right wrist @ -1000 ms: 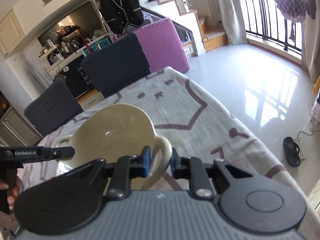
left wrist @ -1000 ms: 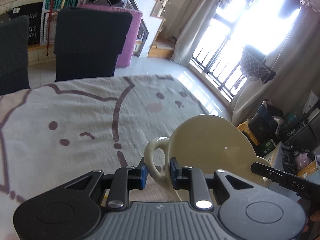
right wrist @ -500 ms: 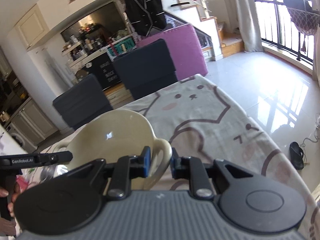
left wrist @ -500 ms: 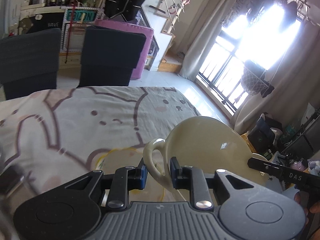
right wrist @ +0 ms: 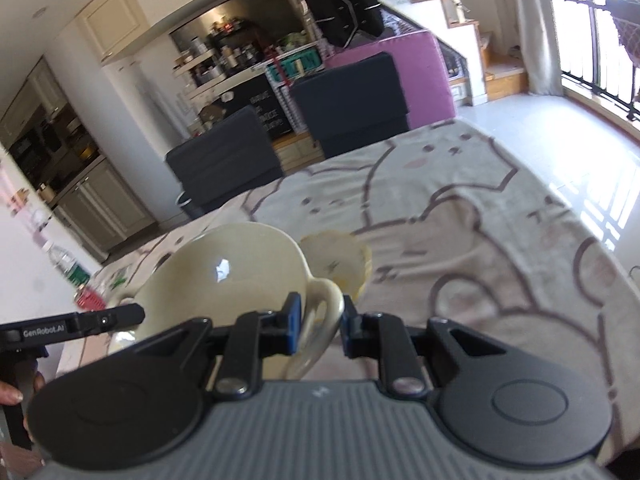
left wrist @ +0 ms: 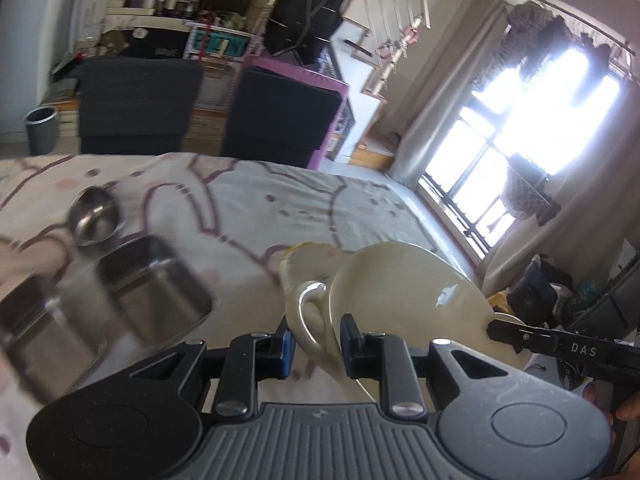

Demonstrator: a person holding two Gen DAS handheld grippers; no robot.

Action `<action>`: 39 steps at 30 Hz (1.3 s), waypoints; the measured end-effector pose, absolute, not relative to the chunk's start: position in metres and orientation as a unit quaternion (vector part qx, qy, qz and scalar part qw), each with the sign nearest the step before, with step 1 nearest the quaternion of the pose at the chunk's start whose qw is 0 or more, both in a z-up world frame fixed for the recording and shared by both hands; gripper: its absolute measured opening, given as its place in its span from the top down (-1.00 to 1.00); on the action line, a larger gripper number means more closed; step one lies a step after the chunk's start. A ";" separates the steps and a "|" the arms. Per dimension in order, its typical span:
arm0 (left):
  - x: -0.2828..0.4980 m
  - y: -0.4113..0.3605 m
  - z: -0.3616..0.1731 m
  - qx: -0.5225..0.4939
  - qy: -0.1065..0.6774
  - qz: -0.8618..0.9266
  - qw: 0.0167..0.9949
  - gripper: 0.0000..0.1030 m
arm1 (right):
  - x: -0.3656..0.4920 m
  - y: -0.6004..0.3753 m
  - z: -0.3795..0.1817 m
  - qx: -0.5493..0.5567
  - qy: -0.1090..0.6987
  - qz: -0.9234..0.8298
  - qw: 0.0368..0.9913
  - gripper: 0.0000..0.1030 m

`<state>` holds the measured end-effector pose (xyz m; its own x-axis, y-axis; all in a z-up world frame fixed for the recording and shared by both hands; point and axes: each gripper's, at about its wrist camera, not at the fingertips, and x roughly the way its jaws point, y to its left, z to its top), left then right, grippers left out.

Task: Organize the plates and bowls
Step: 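Lift the cream bowl with both grippers and carry it toward the white plate, then lower the cream bowl with both grippers onto the white plate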

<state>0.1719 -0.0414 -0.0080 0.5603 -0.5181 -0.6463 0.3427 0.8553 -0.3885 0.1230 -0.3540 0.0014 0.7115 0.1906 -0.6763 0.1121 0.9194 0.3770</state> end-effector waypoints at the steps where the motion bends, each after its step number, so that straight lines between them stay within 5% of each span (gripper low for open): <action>1: 0.167 -0.032 -0.011 -0.113 0.399 -0.240 0.878 0.51 | 0.121 -0.347 -0.001 0.199 0.383 0.029 0.901 0.54; 20: 0.144 0.075 -0.076 -0.161 0.432 -0.156 0.874 0.52 | 0.150 -0.244 -0.054 0.143 0.468 0.108 0.865 0.52; 39: 0.159 0.104 -0.121 -0.175 0.481 -0.126 0.850 0.51 | 0.170 -0.185 -0.083 0.090 0.517 0.116 0.843 0.51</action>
